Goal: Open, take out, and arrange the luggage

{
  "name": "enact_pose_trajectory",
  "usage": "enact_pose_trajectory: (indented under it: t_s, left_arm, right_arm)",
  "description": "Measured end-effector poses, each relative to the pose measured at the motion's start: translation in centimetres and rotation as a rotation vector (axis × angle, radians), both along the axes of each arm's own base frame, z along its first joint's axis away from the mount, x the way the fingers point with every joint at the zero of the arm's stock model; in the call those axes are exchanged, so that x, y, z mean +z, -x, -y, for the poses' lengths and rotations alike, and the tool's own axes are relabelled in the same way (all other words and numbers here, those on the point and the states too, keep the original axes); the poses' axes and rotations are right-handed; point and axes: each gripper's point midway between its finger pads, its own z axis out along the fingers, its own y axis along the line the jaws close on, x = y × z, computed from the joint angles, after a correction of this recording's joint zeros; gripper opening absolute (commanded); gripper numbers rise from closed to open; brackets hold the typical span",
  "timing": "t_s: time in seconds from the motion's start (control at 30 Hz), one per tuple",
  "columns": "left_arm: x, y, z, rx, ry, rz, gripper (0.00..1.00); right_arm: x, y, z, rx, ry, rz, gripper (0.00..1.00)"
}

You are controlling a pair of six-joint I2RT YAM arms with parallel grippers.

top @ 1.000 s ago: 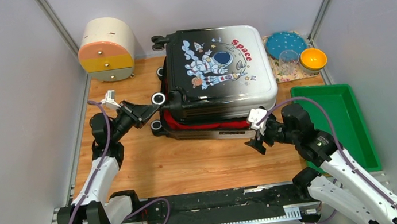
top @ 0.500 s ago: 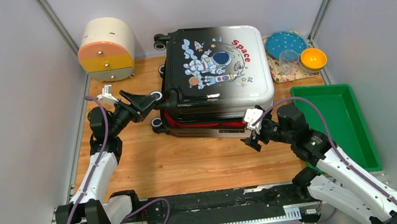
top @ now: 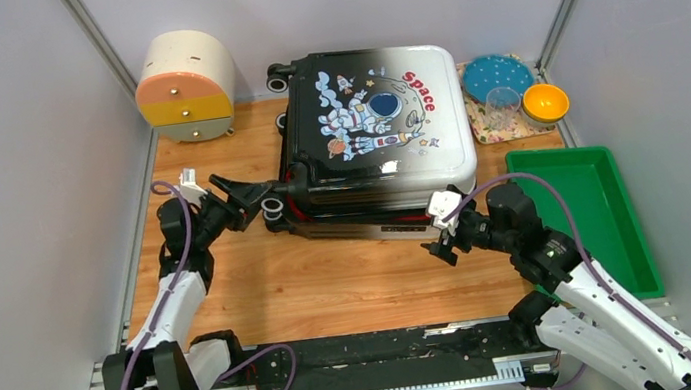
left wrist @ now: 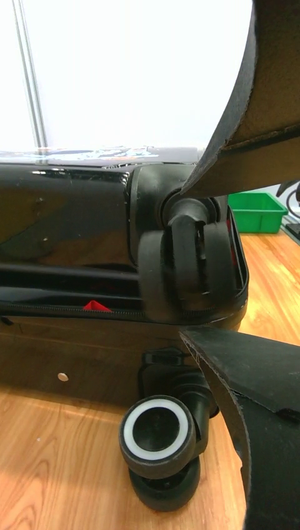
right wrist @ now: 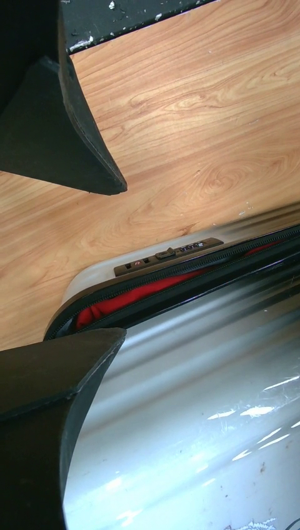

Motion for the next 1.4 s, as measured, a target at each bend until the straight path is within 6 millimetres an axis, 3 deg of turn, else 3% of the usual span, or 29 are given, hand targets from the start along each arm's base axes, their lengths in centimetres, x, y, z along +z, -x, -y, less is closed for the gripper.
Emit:
enact_pose_trajectory:
  t_s: [0.13, 0.5, 0.73, 0.93, 1.07, 1.23, 1.4]
  left_arm:
    - [-0.8, 0.0, 0.3, -0.013, 0.011, -0.031, 0.83]
    - [-0.8, -0.4, 2.4, -0.057, 0.092, -0.026, 0.84]
    - [-0.7, -1.0, 2.6, -0.05, 0.133, -0.032, 0.84]
    - [-0.3, -1.8, 2.7, -0.057, 0.166, -0.034, 0.7]
    - [1.2, -2.3, 3.4, -0.082, 0.176, -0.007, 0.68]
    - [4.4, -2.8, 4.3, -0.126, 0.188, 0.069, 0.66]
    - [6.3, -3.4, 4.4, -0.131, 0.19, 0.11, 0.57]
  right_arm:
    - [0.0, 0.0, 0.0, 0.0, 0.001, -0.002, 0.84]
    - [-1.0, -0.2, -0.1, 0.0, 0.022, -0.036, 0.84]
    - [-1.1, -0.2, -0.2, 0.001, 0.024, -0.04, 0.84]
    - [-1.2, -0.2, -0.2, 0.004, 0.025, -0.043, 0.84]
    - [-1.5, -0.3, -0.3, 0.003, 0.031, -0.052, 0.84]
    - [-1.6, -0.7, -0.5, 0.004, 0.03, -0.051, 0.84]
    - [-1.5, -1.1, -0.8, 0.003, 0.026, -0.044, 0.81]
